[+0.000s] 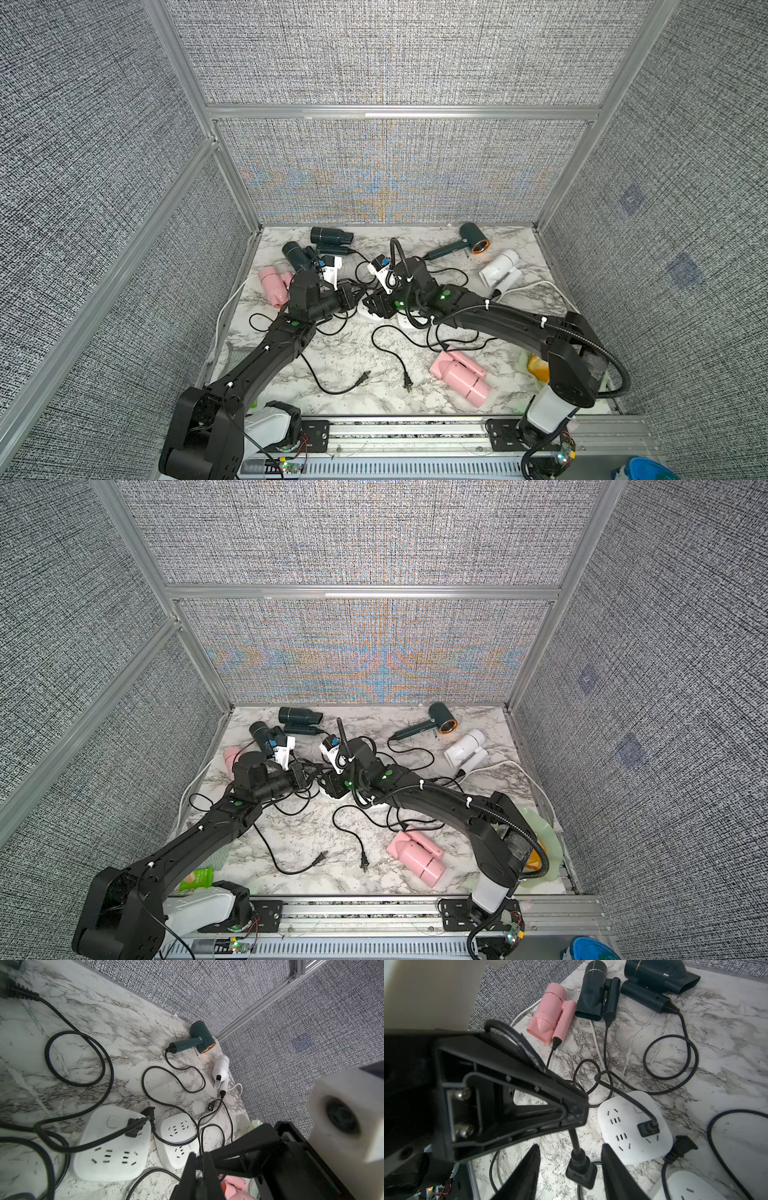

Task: Charge the blow dryers
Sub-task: Pick up the plug from the center of the board.

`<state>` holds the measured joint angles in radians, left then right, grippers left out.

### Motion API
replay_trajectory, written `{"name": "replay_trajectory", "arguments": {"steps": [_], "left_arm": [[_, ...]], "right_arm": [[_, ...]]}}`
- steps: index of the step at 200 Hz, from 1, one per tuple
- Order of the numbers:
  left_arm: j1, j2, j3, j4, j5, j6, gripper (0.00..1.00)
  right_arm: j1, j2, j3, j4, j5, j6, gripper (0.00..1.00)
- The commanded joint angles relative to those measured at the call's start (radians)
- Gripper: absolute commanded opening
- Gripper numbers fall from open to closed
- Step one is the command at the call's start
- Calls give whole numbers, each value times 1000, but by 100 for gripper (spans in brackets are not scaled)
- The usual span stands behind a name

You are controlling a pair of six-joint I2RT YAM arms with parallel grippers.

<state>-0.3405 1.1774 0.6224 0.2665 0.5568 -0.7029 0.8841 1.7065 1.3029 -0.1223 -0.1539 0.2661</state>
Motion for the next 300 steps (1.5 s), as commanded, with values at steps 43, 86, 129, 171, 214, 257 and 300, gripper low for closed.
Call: {"name": "replay_trajectory", "arguments": {"steps": [43, 86, 129, 171, 214, 257, 300], "left_arm": [[-17, 3, 20, -1, -38, 22, 2], [-31, 14, 25, 1, -54, 20, 2], [-42, 25, 46, -54, -92, 40, 4], [-34, 25, 88, -154, -117, 36, 18], [0, 17, 134, -277, -85, 42, 47], [18, -60, 104, -374, -133, 20, 57], [26, -85, 61, -408, -169, -8, 60]], "right_arm": [[6, 72, 77, -149, 82, 44, 43], [10, 103, 106, -164, 76, 29, 33], [10, 107, 111, -180, 105, 12, 19], [-35, 100, 61, -66, -23, -111, 14], [-70, 138, 25, 85, -211, -264, 12], [-78, 223, 53, 145, -257, -330, 12], [-83, 307, 65, 237, -252, -348, 12]]}}
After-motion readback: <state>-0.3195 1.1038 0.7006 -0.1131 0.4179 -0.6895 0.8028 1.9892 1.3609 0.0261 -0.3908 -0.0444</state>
